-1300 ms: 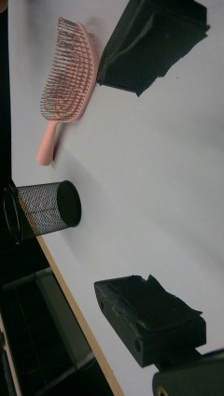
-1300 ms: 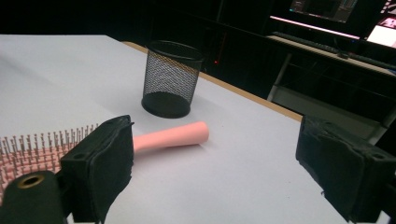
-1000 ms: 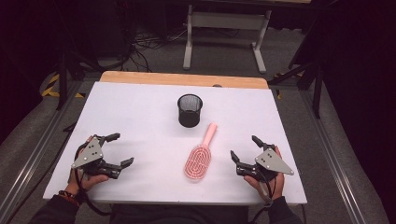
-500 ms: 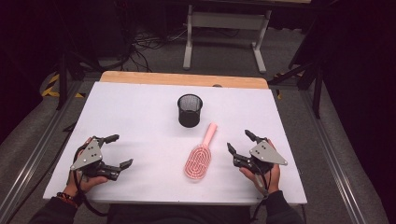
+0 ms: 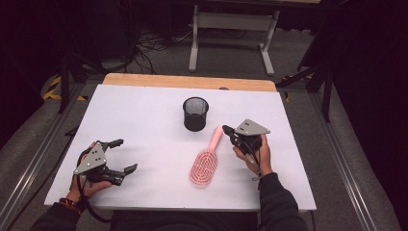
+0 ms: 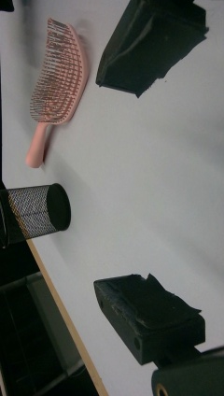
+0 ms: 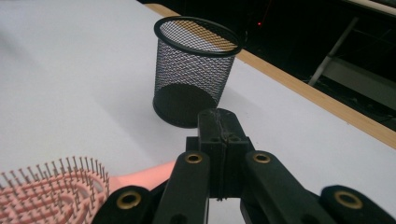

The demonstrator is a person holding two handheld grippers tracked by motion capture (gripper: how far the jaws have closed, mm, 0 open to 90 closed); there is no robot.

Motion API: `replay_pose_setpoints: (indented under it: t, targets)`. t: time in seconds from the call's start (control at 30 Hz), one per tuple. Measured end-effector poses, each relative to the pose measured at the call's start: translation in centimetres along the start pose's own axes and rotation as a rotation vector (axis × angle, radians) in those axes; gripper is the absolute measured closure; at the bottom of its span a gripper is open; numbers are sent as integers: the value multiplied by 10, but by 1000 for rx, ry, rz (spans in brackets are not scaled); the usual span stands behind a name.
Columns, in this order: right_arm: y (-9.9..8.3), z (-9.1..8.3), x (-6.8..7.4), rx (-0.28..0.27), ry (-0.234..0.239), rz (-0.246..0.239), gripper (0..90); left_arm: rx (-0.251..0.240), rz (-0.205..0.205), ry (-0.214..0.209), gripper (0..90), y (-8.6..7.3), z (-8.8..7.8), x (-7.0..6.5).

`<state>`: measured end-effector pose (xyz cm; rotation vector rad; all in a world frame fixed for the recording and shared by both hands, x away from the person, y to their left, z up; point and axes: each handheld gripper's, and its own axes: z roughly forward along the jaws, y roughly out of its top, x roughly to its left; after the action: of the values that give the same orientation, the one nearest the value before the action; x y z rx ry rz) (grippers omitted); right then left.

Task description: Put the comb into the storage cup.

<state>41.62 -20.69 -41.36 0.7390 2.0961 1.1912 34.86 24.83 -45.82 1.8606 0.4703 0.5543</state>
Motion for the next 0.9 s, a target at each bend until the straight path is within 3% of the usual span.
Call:
replay_pose_setpoints:
  t: [0.3,0.47,0.9]
  targets:
    - [7,43,2,70,27,0,900,5,-6,-2,58,-1,1,0]
    - [7,57,4,98,27,7,900,6,-6,-1,59,-1,1,0]
    - [-3,73,2,173,16,1,899,14,-4,-9,60,-1,4,-1]
